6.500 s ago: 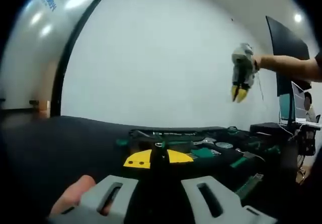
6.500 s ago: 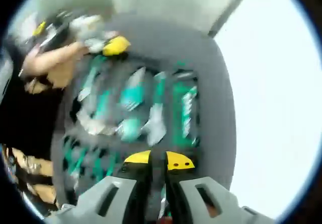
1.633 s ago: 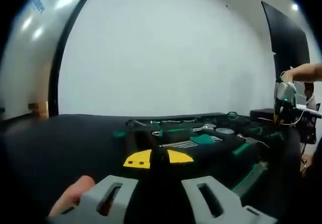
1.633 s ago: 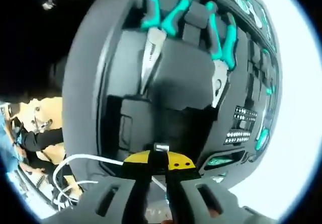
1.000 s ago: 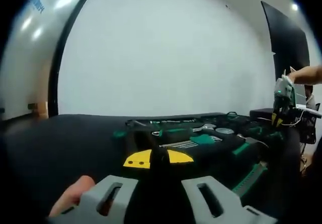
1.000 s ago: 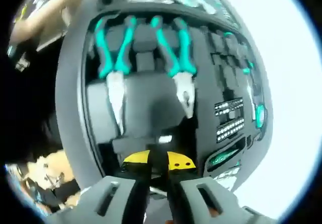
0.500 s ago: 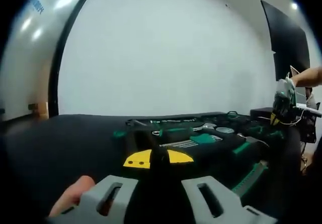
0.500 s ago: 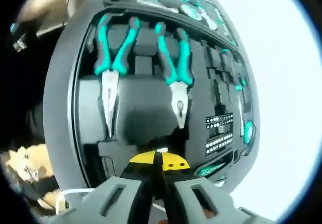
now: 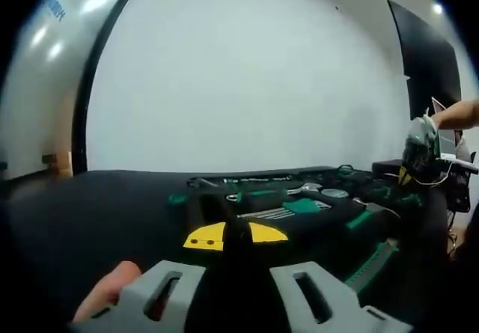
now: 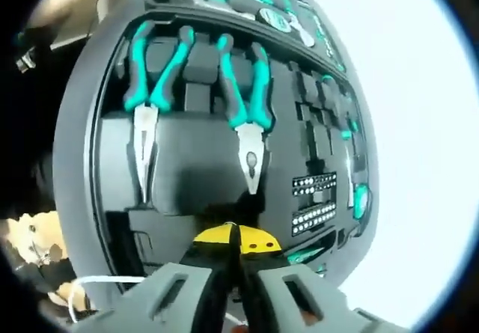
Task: Pick up the tools and put them into their designated positions in the toolbox.
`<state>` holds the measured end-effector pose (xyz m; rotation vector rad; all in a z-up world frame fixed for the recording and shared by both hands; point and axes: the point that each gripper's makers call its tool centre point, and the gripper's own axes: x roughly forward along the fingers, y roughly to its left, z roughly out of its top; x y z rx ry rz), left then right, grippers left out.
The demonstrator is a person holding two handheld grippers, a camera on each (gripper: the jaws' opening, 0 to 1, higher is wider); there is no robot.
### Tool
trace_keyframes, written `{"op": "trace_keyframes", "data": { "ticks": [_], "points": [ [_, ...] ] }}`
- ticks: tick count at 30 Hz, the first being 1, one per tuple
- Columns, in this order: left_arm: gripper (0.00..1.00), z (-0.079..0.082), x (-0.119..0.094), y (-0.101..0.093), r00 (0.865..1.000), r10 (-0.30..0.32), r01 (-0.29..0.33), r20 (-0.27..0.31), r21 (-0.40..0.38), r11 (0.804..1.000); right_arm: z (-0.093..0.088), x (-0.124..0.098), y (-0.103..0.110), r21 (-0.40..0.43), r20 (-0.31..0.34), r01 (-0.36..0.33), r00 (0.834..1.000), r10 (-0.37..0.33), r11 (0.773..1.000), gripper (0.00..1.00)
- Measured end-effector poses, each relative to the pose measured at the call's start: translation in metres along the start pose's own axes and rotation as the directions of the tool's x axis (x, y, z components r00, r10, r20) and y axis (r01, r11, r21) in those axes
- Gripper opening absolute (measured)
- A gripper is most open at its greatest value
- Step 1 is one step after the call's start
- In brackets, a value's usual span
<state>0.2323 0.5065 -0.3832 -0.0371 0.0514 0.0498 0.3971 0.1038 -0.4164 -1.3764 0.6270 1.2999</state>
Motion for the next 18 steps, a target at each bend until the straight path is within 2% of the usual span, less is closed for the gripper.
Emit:
{"op": "trace_keyframes", "data": {
  "ticks": [1,3,6,7,9,10,13,14,18],
  "points": [
    [0.11,0.0,0.0,0.0,1.0,0.0,0.0,0.0,0.0,1.0,0.005,-0.006,0.002,0.016,0.023,-0.014,1.0,0.013,1.0,0.0],
    [0.11,0.0,-0.001,-0.002,1.0,0.0,0.0,0.0,0.0,1.0,0.017,-0.025,-0.013,0.045,0.073,-0.024,0.997,0.021,0.999,0.0],
    [0.11,0.001,-0.003,-0.003,1.0,0.0,0.0,0.0,0.001,1.0,0.057,-0.057,-0.043,0.155,0.219,-0.051,0.976,0.016,0.987,0.0],
    [0.11,0.001,-0.004,-0.006,1.0,0.002,-0.002,0.001,0.0,1.0,0.062,-0.06,-0.047,0.157,0.235,-0.055,0.972,0.017,0.986,0.0],
    [0.11,0.002,-0.006,-0.008,1.0,0.004,-0.004,0.002,0.001,1.0,0.09,-0.071,-0.063,0.175,0.294,-0.061,0.956,0.007,0.983,0.0],
    [0.11,0.002,-0.006,-0.009,1.0,0.004,-0.004,0.002,0.002,1.0,0.105,-0.072,-0.075,0.182,0.31,-0.07,0.951,0.01,0.981,0.0],
    [0.11,0.002,-0.008,-0.012,1.0,0.004,-0.004,0.002,0.002,1.0,0.138,-0.07,-0.101,0.185,0.311,-0.054,0.95,-0.007,0.981,0.0],
    [0.11,0.002,-0.008,-0.012,1.0,0.003,-0.003,0.002,0.002,1.0,0.154,-0.069,-0.11,0.197,0.321,-0.061,0.947,-0.005,0.979,0.0],
    [0.11,0.003,-0.01,-0.014,1.0,0.004,-0.004,0.006,-0.003,1.0,0.206,-0.06,-0.123,0.171,0.33,-0.061,0.944,0.001,0.983,0.0]
  ]
}}
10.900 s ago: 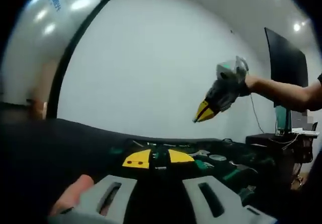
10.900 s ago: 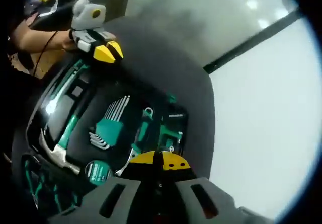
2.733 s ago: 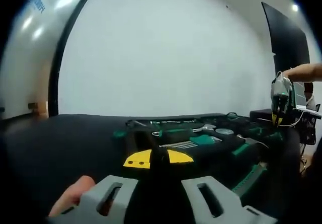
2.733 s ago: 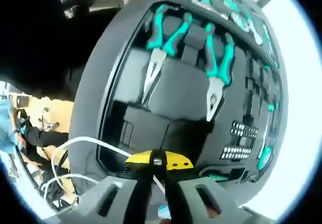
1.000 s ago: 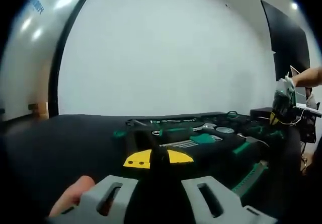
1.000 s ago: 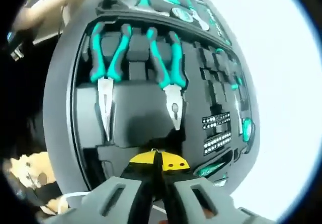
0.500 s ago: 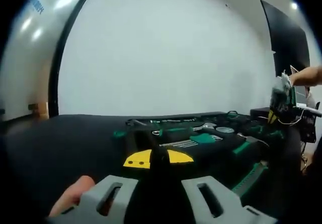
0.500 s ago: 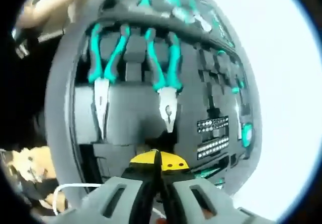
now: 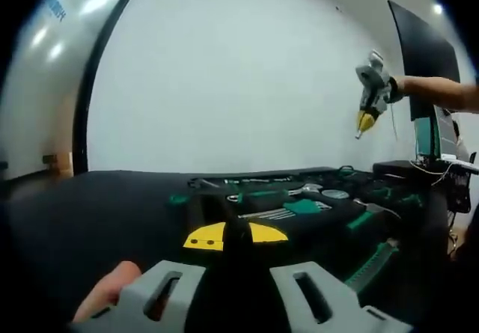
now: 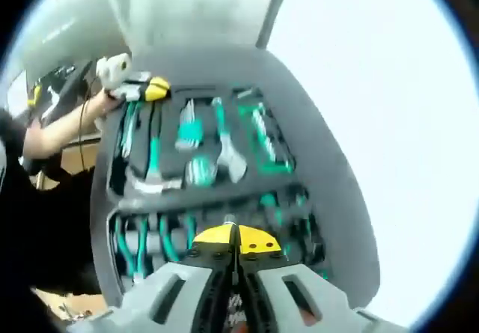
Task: Pick up the tools and put them into their designated positions in the toolbox.
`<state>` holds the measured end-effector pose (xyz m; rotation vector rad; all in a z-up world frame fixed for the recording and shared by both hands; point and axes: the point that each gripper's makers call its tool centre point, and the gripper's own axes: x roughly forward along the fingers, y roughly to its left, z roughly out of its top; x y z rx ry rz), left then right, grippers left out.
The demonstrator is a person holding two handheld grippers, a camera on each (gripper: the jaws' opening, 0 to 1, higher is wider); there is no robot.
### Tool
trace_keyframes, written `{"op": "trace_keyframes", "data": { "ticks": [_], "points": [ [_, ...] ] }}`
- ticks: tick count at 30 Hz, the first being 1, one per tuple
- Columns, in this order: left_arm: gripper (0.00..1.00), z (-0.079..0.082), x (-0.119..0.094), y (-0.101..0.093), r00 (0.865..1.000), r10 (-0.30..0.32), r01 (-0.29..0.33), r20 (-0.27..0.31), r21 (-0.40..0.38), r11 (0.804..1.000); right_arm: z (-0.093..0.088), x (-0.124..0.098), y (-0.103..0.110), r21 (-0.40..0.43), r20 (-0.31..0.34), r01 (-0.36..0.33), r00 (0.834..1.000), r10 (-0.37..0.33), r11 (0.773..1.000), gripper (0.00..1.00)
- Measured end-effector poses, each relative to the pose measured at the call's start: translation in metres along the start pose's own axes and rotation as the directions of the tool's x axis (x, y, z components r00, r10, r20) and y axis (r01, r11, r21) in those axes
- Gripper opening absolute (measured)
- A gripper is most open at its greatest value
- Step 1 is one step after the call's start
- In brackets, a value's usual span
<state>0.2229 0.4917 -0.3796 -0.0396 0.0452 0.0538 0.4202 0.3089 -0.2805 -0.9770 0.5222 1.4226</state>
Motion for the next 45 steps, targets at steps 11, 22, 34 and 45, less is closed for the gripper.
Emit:
{"op": "trace_keyframes", "data": {
  "ticks": [11,22,34,45],
  "points": [
    [0.11,0.004,0.008,0.015,1.0,-0.004,0.005,0.025,-0.021,1.0,0.074,0.097,-0.001,-0.151,-0.122,-0.034,0.992,0.016,0.988,0.0],
    [0.11,0.005,0.014,0.023,0.999,-0.011,0.011,0.044,-0.018,1.0,0.064,0.169,-0.024,-0.186,-0.304,-0.091,0.952,0.031,0.978,0.0],
    [0.11,0.005,0.017,0.027,0.999,-0.008,0.008,0.042,-0.002,1.0,0.048,0.194,-0.032,-0.197,-0.384,-0.142,0.921,0.056,0.97,0.0],
    [0.11,0.005,0.016,0.027,0.999,-0.006,0.006,0.039,0.002,1.0,0.047,0.201,-0.04,-0.193,-0.428,-0.18,0.9,0.082,0.965,0.0]
  ]
}}
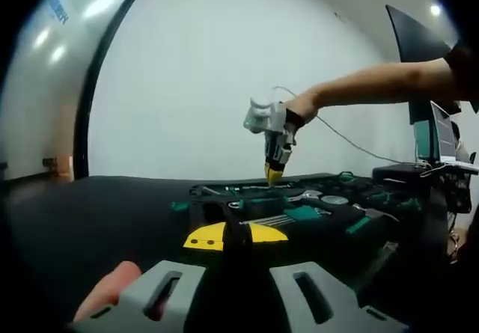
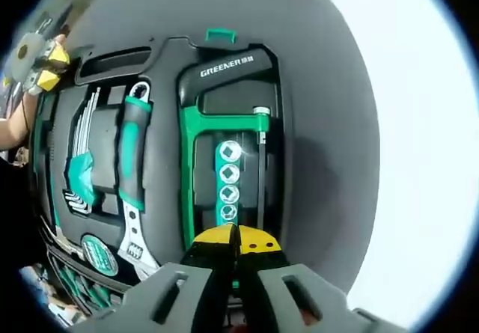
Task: Pick up the tools and put them into their designated positions in the toolbox.
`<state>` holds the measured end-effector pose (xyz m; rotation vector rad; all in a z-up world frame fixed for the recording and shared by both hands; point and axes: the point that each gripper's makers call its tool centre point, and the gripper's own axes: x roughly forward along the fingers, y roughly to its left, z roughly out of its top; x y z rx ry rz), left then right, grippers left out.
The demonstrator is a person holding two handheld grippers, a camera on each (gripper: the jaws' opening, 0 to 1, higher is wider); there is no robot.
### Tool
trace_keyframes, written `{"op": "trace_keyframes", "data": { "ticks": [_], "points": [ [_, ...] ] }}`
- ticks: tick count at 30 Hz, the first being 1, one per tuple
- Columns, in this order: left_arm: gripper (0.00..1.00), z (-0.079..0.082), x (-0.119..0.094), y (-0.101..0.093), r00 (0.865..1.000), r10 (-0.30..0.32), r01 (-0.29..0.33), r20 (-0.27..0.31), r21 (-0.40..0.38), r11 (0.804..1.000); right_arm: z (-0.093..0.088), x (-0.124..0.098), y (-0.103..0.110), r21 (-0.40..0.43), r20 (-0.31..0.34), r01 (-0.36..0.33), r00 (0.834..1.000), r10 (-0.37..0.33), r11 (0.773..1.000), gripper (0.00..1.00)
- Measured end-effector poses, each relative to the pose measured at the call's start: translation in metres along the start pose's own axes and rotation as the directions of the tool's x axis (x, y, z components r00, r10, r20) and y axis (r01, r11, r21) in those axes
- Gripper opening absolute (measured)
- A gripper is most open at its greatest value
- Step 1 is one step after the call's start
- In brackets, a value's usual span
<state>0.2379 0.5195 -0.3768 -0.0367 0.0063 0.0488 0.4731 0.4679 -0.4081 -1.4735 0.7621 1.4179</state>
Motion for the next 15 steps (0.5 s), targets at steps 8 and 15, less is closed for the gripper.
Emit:
{"op": "trace_keyframes", "data": {
  "ticks": [8,15],
  "points": [
    [0.11,-0.001,0.0,0.0,1.0,0.0,0.0,-0.007,0.003,1.0,-0.001,0.005,0.002,-0.035,0.006,0.079,0.997,-0.078,0.996,0.0],
    [0.11,-0.002,-0.001,0.001,1.0,0.003,-0.003,-0.013,0.001,1.0,-0.004,-0.014,-0.009,-0.075,0.106,0.165,0.982,-0.156,0.983,0.09]
  ]
}}
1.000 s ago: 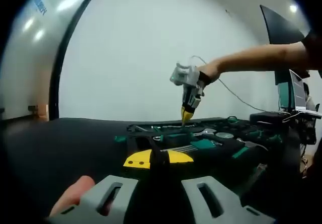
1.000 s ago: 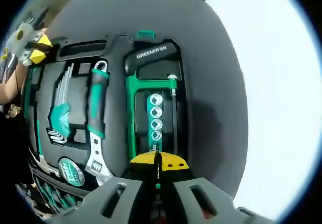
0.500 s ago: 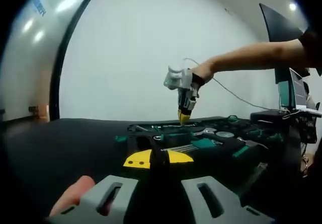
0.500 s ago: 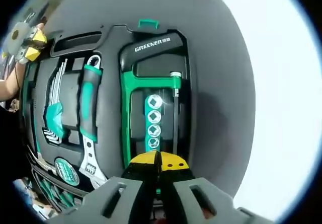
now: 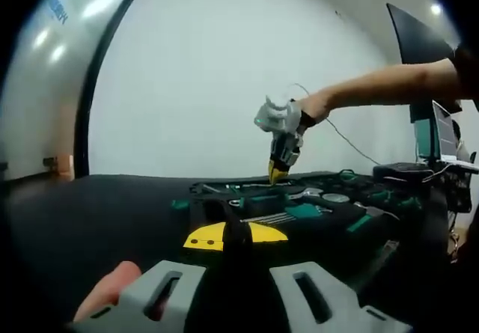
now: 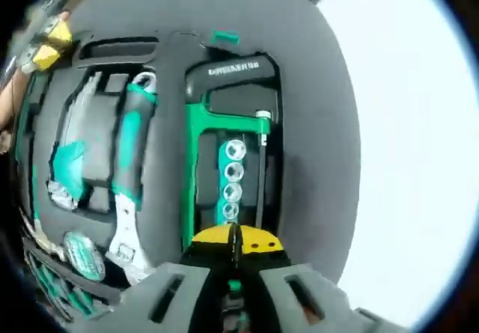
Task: Pick up the tools and put them into their designated positions in the toolbox.
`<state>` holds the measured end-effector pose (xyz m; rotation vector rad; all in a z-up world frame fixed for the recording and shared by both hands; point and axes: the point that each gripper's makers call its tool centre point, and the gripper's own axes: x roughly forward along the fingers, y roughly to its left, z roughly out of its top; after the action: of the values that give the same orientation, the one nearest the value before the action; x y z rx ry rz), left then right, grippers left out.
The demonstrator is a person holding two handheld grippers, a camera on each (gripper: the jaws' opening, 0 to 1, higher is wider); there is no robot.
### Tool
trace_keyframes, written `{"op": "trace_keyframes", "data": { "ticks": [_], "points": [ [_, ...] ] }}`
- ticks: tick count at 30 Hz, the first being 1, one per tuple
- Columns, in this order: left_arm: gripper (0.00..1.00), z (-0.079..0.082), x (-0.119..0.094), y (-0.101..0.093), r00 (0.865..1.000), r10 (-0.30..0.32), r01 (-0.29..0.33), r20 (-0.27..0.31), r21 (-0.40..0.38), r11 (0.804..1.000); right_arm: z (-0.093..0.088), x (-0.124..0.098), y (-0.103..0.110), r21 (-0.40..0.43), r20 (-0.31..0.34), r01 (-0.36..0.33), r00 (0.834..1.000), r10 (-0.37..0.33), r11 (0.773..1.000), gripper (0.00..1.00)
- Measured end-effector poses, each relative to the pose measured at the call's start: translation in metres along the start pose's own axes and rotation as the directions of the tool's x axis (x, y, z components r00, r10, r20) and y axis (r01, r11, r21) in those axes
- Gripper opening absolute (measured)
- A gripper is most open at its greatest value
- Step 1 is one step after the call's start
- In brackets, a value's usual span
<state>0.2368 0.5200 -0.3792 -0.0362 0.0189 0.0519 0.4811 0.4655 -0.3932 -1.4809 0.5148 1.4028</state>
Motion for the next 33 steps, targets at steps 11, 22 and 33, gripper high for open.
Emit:
{"op": "trace_keyframes", "data": {
  "ticks": [11,22,33],
  "points": [
    [0.11,-0.002,0.0,0.0,1.0,-0.015,0.014,-0.006,-0.036,0.999,-0.174,-0.226,-0.008,0.31,0.198,0.319,0.899,-0.39,0.895,0.17],
    [0.12,-0.006,-0.004,-0.004,1.0,-0.001,0.0,-0.027,-0.038,0.999,-0.356,-0.299,0.061,0.656,0.044,0.399,0.827,-0.56,0.641,0.21],
    [0.12,0.0,-0.025,-0.021,1.0,-0.023,0.025,0.019,-0.097,0.995,-0.336,-0.303,0.084,0.889,0.214,0.135,0.72,-0.66,0.436,0.19]
  ]
}}
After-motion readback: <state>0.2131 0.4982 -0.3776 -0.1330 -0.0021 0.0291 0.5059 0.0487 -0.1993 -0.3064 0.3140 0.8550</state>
